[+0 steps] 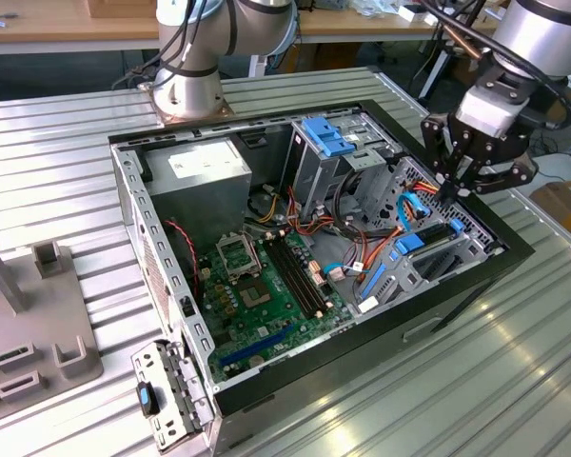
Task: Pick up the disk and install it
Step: 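Insert the first disk wire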
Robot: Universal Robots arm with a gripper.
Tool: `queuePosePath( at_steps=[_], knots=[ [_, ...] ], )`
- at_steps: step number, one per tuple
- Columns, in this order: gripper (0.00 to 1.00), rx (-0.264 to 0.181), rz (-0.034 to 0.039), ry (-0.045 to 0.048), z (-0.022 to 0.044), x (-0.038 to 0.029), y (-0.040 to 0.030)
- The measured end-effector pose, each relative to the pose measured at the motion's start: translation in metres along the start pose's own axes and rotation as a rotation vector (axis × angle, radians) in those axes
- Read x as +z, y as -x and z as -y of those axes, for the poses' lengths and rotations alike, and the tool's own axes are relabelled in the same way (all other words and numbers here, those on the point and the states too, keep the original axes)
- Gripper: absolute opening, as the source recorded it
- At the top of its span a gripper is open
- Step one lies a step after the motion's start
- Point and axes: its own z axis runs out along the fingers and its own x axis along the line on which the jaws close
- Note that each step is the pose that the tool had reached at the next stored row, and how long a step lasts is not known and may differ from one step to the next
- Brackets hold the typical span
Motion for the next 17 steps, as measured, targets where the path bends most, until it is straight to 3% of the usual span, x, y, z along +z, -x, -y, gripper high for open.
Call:
queuePosePath(
  at_steps=[3, 9, 13, 14, 15, 16, 17],
  knots=[
    [0.16, 0.052, -0.0046, 0.0036, 0.0000, 0.0002, 0.0000],
    [0.16, 0.203, -0.0178, 0.0135, -0.0002, 0.0013, 0.0001],
    [0.16, 0.223, -0.0037, 0.0116, -0.0015, 0.0015, -0.0027],
    [0.16, 0.228, 0.0107, 0.0089, -0.0024, 0.0021, -0.0055],
    [0.16, 0.232, 0.0399, 0.0032, -0.0031, 0.0024, -0.0078],
    [0.16, 0.234, 0.0539, 0.0004, -0.0037, 0.0027, -0.0095],
    [0.16, 0.235, 0.0588, -0.0005, -0.0047, 0.0029, -0.0127]
  ],
)
